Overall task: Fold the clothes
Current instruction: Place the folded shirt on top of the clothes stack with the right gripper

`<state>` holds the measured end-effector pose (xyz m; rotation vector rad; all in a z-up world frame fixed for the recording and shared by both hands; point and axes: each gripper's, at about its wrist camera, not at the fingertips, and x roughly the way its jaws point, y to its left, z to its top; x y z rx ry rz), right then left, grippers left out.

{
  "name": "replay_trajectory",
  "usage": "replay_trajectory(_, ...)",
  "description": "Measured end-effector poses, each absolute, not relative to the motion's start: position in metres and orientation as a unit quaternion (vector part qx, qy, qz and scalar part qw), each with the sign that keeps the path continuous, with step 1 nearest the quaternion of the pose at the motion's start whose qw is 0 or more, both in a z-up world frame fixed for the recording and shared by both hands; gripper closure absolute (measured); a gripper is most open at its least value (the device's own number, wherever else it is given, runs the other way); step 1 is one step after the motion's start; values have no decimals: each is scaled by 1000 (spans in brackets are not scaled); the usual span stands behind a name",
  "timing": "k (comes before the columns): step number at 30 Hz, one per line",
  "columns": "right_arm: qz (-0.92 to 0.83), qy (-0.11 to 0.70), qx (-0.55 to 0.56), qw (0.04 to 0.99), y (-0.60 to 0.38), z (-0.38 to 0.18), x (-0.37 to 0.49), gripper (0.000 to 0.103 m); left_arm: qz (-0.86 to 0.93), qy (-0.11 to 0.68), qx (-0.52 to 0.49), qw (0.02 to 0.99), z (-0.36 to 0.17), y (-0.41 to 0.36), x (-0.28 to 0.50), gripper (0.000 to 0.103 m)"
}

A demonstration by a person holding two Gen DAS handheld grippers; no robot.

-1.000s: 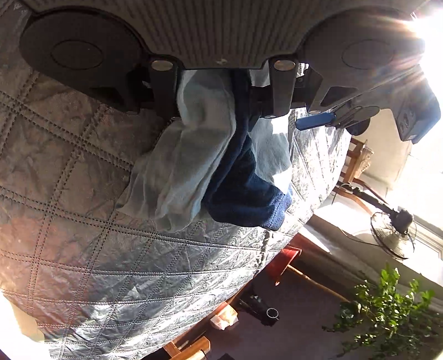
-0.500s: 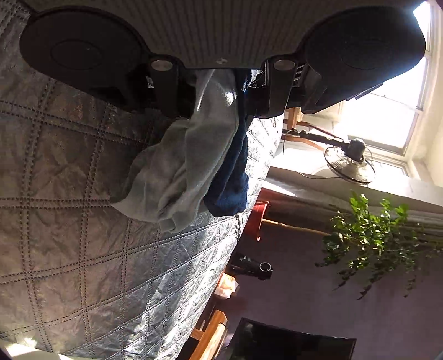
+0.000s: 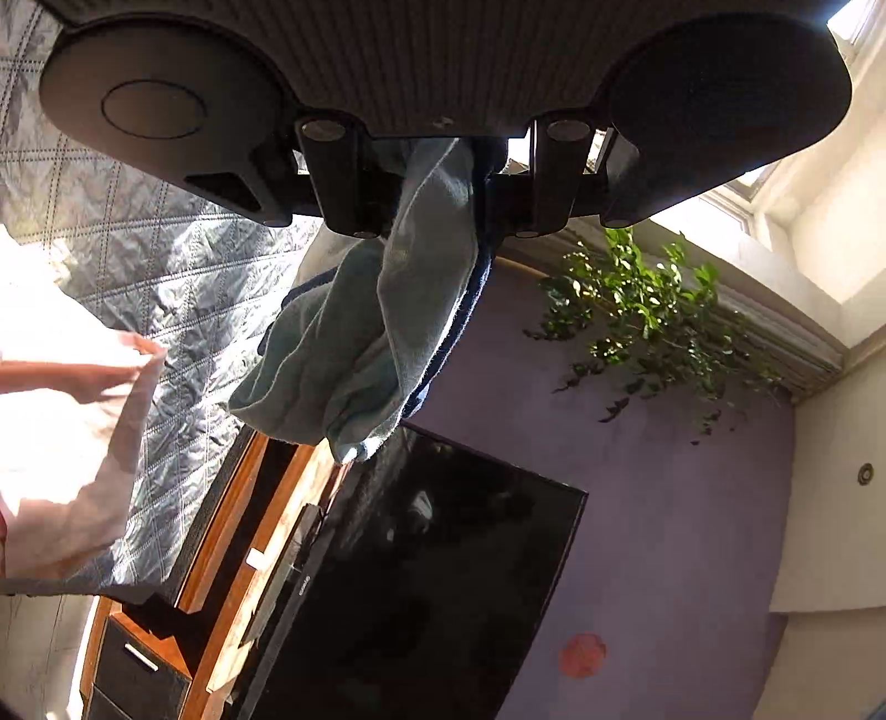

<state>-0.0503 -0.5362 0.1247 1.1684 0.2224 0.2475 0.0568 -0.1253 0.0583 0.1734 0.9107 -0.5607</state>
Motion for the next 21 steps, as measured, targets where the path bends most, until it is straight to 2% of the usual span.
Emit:
replay_trajectory(4,41,30,585,809,-588,107,-60,75,-273,436,88,853,55,-129,53,24)
replay_trajectory(6,7,31,615,788,-606,74,-59,75,-276,437,90,851,53,-132,51,24)
replay_trajectory(10,-81,93,641,757,-610,6,-57,75,-283,439,97,847,52,-136,48,24)
replay_trajectory(14,-109,57,632,765,-597,-8,-63,75,-287,442,99,844,50,-138,47,22)
replay_trajectory(16,-125,68,603,785,-597,0,-57,72,-286,444,98,843,49,-140,48,21)
replay_trajectory(19,-154,80,566,806,-598,15,-57,62,-289,445,95,842,49,-140,47,20)
replay_trajectory(21,-174,88,542,818,-598,25,-57,49,-290,445,94,842,51,-140,46,19)
